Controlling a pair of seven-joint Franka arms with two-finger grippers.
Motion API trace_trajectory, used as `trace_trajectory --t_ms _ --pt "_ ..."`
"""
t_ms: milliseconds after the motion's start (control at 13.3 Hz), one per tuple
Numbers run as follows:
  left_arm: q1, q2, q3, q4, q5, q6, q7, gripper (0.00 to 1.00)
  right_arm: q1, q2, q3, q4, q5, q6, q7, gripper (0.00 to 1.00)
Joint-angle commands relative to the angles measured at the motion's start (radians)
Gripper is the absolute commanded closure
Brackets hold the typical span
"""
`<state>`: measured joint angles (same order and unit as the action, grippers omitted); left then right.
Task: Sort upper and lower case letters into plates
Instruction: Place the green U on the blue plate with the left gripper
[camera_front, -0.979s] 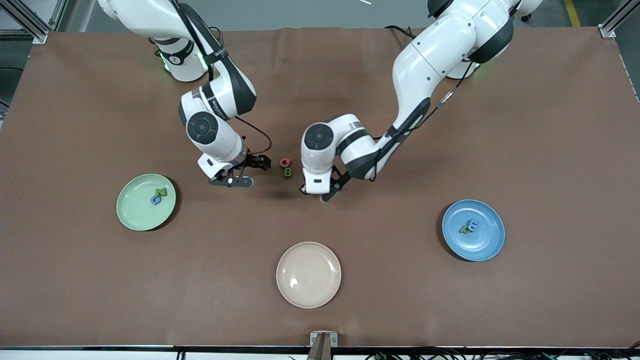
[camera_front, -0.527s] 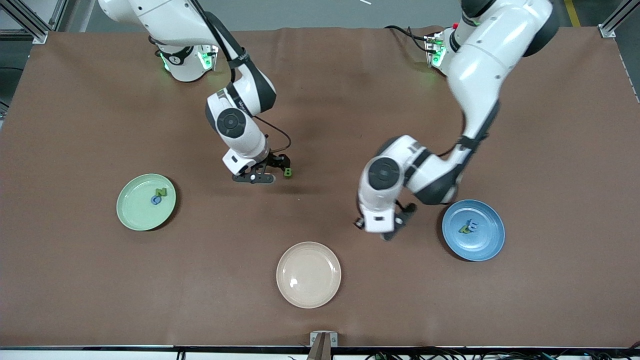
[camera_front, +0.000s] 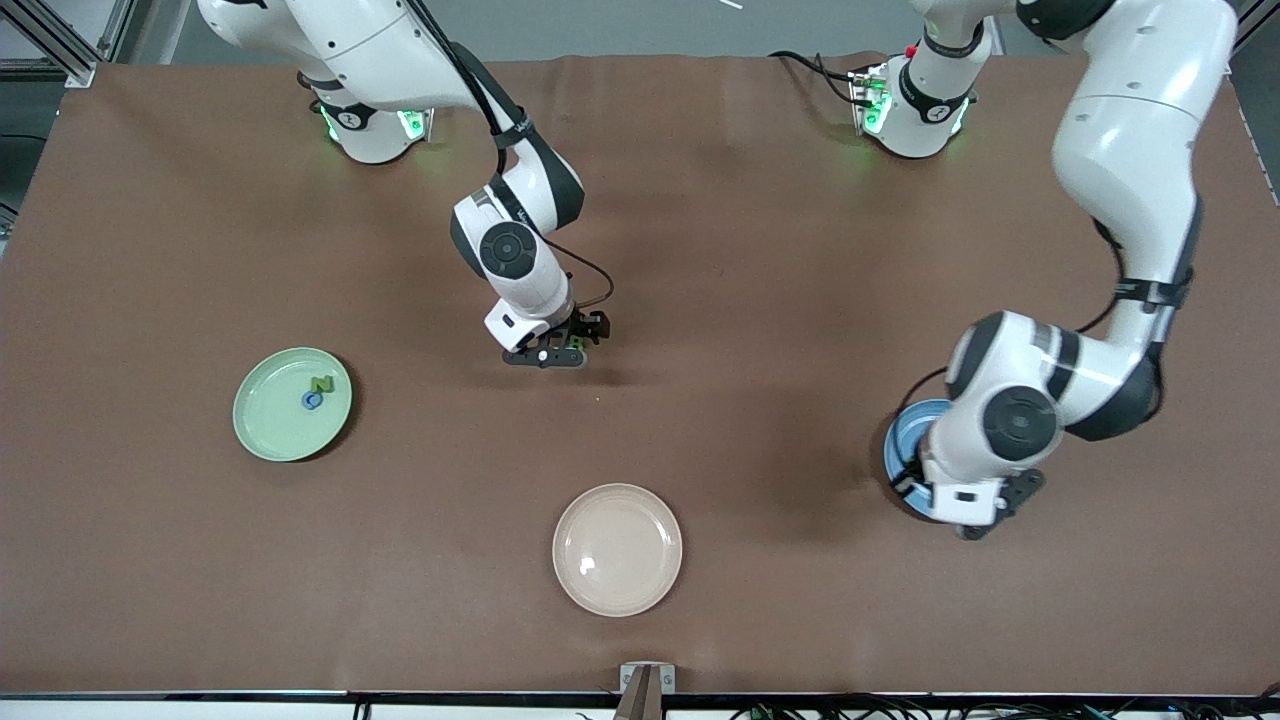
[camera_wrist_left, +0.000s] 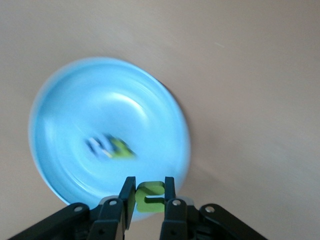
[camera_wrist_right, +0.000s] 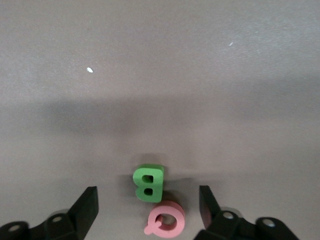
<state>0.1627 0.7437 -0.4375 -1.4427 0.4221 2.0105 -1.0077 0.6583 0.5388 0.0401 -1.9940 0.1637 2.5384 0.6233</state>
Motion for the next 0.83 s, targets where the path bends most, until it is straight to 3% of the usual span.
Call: trace_trajectory --t_ms 0,75,151,226,301,452,753 --pt "0.092 -0.026 -0.007 -0.065 -0.006 0.008 0.098 0.9 0.014 0.023 -0.014 0.023 0.007 -0.001 0.013 0.18" --pt "0.106 -0.023 -0.007 -0.067 -0.006 0.01 0.101 0.74 0.014 0.023 -0.014 0.023 0.007 -0.001 0.013 0.21" --pt "0.11 -0.023 -0.003 -0.067 -0.006 0.01 0.1 0.45 0.014 0.027 -0.014 0.023 0.007 0.0 0.013 0.24" --pt "0.118 -0.024 -0.001 -0.065 -0.006 0.01 0.1 0.08 0.014 0.032 -0.014 0.024 0.007 0.0 0.013 0.28" --pt "0.132 -0.03 -0.003 -0.062 -0.006 0.008 0.1 0.0 0.014 0.033 -0.014 0.024 0.007 0.0 0.013 0.33" --pt "0.13 -0.067 -0.006 -0.061 -0.005 -0.002 0.095 0.0 0.014 0.033 -0.014 0.024 0.007 0.0 0.013 0.49" --pt "0.133 -0.24 -0.009 -0.056 -0.022 -0.061 0.184 0.0 0.014 0.033 -0.015 0.026 0.007 0.0 0.013 0.76"
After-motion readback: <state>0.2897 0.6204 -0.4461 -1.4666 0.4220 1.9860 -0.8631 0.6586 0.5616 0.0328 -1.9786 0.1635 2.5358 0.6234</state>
